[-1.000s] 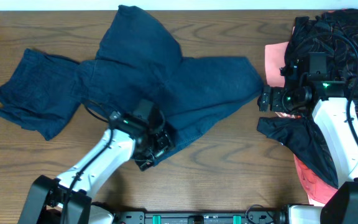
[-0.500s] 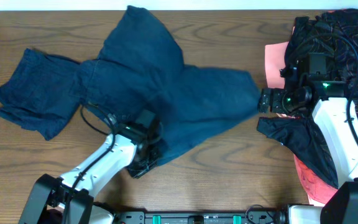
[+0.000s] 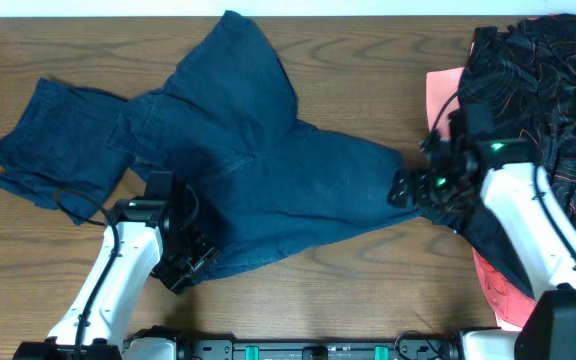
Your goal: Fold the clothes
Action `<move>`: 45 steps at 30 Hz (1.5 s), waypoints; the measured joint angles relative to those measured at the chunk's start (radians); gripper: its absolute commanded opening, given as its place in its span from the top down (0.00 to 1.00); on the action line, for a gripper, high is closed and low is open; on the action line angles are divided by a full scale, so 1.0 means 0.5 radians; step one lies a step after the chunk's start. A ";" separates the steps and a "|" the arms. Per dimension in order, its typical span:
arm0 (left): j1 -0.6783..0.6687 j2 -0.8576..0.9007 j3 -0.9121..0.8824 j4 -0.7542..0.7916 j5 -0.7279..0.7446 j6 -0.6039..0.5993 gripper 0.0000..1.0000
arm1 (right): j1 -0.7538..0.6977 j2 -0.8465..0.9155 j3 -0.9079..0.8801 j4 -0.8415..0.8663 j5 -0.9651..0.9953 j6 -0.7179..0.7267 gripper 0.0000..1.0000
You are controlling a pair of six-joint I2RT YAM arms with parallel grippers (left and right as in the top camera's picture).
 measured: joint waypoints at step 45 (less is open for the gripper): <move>-0.264 -0.034 0.617 0.014 -0.290 0.208 0.94 | 0.104 -0.283 -0.223 0.749 0.175 0.610 0.99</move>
